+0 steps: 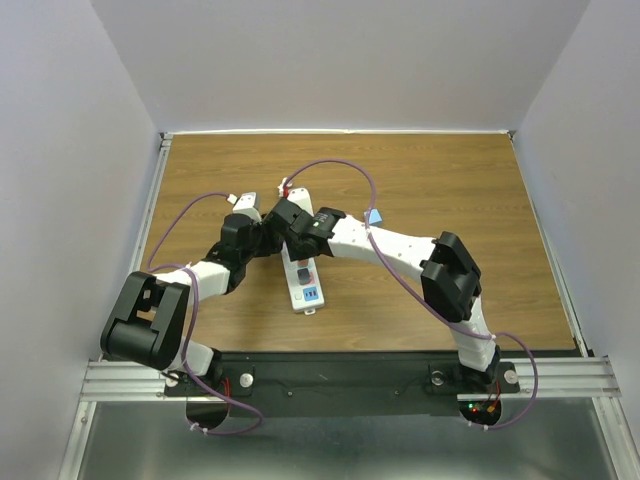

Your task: Insert the plug

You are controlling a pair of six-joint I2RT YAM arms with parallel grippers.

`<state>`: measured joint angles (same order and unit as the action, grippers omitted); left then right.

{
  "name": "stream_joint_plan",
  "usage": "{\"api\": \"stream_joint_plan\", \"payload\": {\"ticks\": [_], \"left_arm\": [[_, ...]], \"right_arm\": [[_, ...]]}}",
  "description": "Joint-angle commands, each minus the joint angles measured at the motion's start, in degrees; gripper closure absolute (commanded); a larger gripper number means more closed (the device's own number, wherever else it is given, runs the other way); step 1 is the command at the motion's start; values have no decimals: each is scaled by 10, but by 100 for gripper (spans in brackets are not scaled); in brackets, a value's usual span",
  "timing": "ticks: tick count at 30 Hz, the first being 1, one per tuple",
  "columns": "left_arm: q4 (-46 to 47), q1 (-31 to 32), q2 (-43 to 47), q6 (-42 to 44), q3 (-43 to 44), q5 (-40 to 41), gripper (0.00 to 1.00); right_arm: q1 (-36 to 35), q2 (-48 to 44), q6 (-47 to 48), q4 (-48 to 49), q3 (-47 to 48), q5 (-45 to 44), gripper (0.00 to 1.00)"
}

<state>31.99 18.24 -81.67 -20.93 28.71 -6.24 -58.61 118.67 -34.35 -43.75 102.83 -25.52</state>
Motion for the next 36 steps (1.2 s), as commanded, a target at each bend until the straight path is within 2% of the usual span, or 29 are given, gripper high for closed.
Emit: {"api": "stream_joint_plan", "payload": {"ticks": [1,14,29,36], "left_arm": [[31,-3,5,0,-5,-4,44],[30,-3,5,3,-4,-8,46],[30,-3,-1,4,-1,-11,48],[30,-2,-3,6,-1,-16,48]], "right_arm": [[-11,2,-13,-6,16,-20,100],[-15,29,-11,-7,38,-25,100],[-18,12,-12,-6,36,-65,100],[-18,25,-12,-6,40,-52,100]]}}
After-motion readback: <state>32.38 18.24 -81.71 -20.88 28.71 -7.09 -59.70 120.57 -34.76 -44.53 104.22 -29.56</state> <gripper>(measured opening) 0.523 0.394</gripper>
